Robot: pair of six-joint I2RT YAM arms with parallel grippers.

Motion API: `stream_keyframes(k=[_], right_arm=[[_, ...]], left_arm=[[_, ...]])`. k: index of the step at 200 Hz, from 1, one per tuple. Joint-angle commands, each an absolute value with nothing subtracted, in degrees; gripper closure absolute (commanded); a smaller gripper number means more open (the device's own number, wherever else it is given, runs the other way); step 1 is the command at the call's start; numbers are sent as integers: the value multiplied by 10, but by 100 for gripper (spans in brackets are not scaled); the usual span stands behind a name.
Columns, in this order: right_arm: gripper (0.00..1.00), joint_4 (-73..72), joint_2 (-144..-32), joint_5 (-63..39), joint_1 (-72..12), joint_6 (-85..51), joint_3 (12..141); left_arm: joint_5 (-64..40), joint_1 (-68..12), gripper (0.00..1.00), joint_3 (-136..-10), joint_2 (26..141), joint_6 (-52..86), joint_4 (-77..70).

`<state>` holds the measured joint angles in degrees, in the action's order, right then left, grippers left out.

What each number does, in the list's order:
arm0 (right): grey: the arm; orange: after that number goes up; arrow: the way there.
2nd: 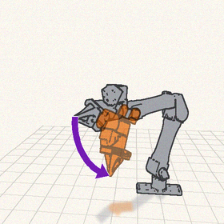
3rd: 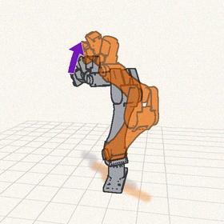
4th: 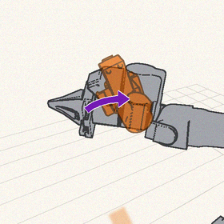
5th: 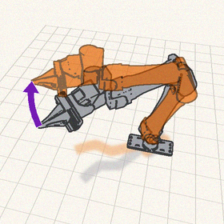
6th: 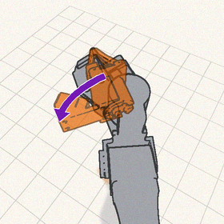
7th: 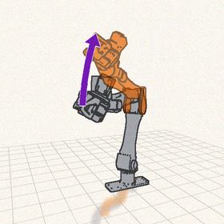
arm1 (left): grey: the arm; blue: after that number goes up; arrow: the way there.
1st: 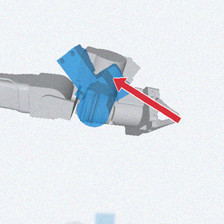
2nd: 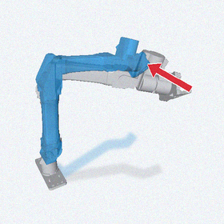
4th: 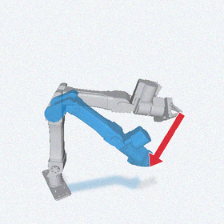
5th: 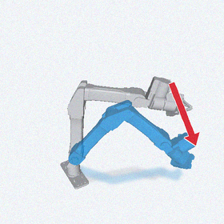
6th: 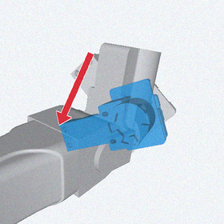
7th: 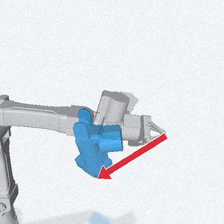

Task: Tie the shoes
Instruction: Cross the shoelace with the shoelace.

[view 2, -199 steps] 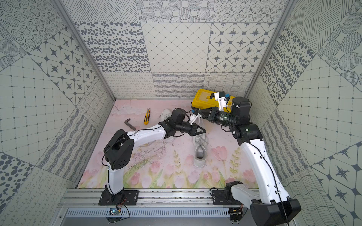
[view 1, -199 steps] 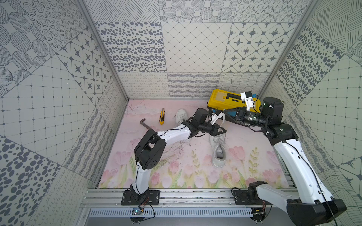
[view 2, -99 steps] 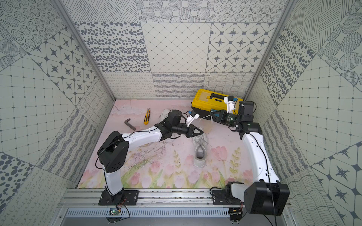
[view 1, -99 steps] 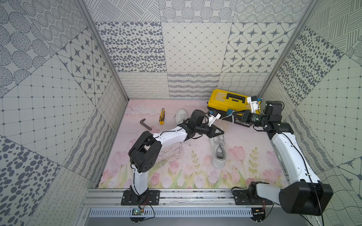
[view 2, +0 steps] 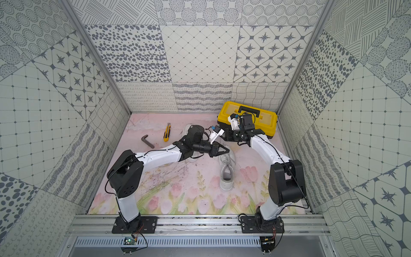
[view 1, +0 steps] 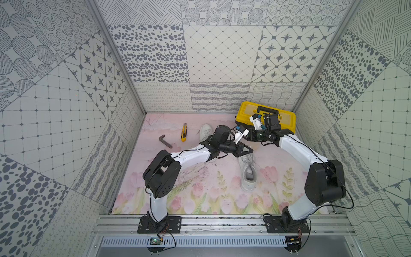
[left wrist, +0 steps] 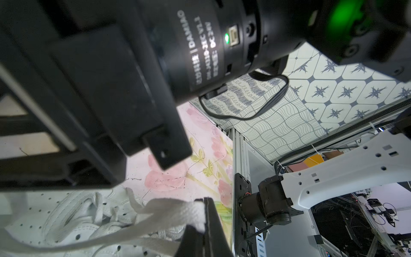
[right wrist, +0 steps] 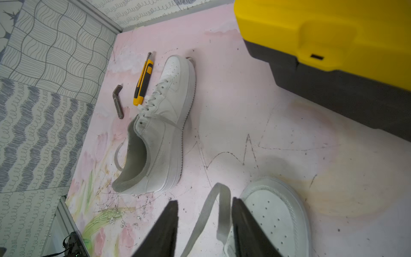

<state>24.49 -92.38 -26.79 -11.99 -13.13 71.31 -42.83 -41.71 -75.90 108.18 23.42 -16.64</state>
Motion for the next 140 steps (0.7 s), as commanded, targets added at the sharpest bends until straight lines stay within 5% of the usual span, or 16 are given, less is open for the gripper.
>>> stream_keyframes(k=[1,45,140], right_arm=[[38,219,-873,-227,-83,-115,694],[24,278,-777,-225,-7,-64,607],[35,216,-731,-293,-77,-86,477]], left_arm=[[-433,-412,100,-755,1072,230,-196],[-422,-410,100,-757,1073,232,-193],[-415,-409,100,-783,1096,244,-186]])
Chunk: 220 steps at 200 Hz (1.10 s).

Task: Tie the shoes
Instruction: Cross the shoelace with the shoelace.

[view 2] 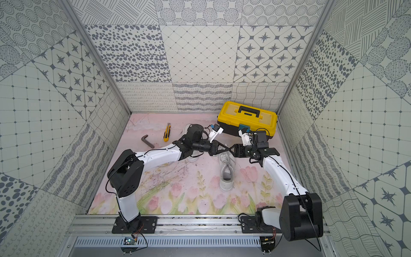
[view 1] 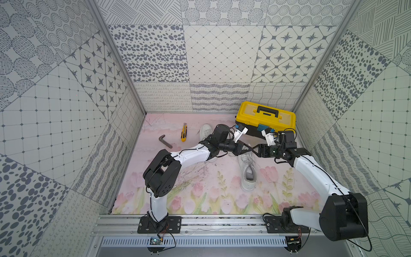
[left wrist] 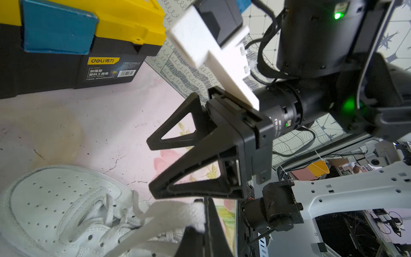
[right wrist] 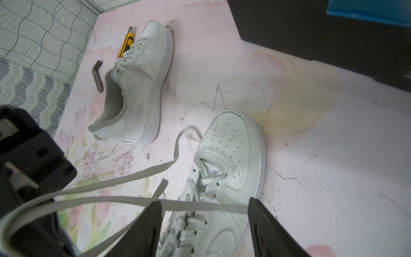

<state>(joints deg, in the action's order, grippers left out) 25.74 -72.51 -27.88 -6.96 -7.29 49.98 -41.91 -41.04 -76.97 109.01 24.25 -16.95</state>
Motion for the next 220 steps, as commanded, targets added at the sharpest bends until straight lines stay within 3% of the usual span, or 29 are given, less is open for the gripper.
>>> stream_keyframes(k=[1,81,128,160,188,220], right_arm=[[35,215,-731,-294,-77,-87,476],[35,168,-741,-294,-96,-109,430],[43,125,-791,-272,-108,-124,444],[65,127,-797,-253,-108,-127,447],[100,132,-748,-203,-106,-134,438],[100,175,-681,-150,-97,-138,433]], left_arm=[[-415,-409,100,-783,1096,244,-186],[-417,-409,100,-793,1099,248,-184],[-418,-410,100,-793,1100,249,-183],[-419,-410,100,-793,1100,249,-183],[-421,-410,100,-794,1102,248,-183],[-421,-412,100,-799,1109,251,-181]])
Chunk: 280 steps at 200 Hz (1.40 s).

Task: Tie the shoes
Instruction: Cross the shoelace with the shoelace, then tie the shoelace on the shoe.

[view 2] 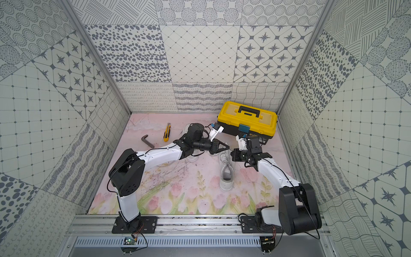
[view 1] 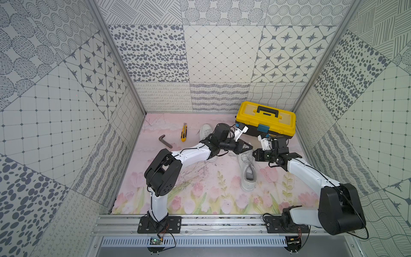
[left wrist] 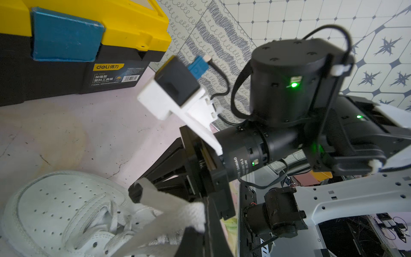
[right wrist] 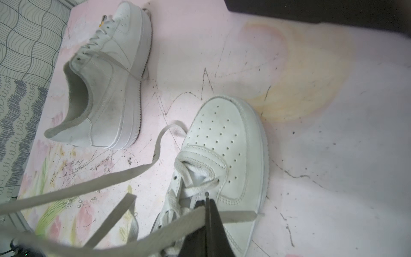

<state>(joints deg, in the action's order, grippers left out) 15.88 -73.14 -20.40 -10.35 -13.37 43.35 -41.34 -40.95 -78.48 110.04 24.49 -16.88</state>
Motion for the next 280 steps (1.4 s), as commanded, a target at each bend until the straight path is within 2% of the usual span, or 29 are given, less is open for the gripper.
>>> stream_keyframes(k=[1,63,113,149,280], right_arm=[[100,176,-678,-149,-97,-139,434],[100,383,-570,-113,-95,-154,518],[100,469,-547,-174,-95,-167,602],[100,444,-556,-227,-103,-183,618],[100,284,-603,-183,-120,-196,512]], left_arm=[[-421,-412,100,-800,1110,251,-181],[-417,-431,100,-844,1161,251,-168],[-411,-437,100,-866,1188,247,-159],[-404,-438,100,-868,1194,245,-156],[-409,-440,100,-876,1189,256,-149]])
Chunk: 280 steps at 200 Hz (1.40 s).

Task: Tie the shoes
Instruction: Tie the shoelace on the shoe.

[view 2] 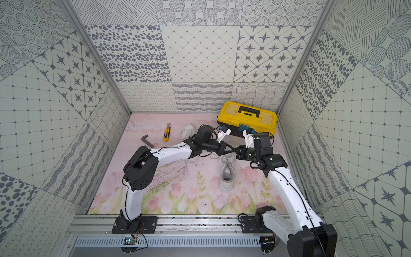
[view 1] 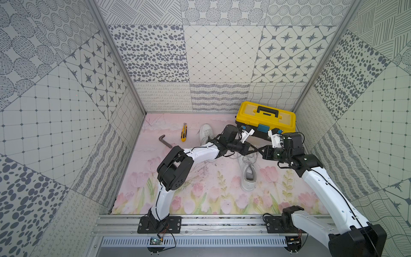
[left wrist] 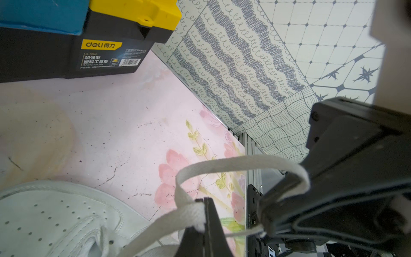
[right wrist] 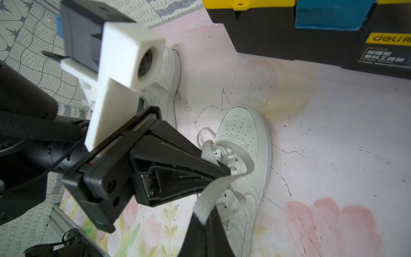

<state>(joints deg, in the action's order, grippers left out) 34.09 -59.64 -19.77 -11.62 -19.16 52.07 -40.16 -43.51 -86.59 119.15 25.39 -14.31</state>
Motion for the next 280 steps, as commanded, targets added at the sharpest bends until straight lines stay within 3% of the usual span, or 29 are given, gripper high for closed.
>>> stream_keyframes(k=[1,96,140,186,230,280], right_arm=[[100,284,-603,-183,-120,-196,512],[100,257,-640,-122,-142,-161,466],[87,267,-657,-121,-143,-146,463],[54,328,-658,-106,-142,-128,487],[33,352,-643,-132,-132,-131,488],[22,356,-616,-188,-86,-145,485]], left_arm=[[-409,-440,100,-876,1189,256,-149],[-397,-440,100,-901,1199,264,-124],[-389,-440,100,-908,1201,262,-114],[-363,-437,100,-891,1182,251,-109],[-345,-423,100,-854,1160,251,-118],[-326,-401,100,-809,1133,256,-130]])
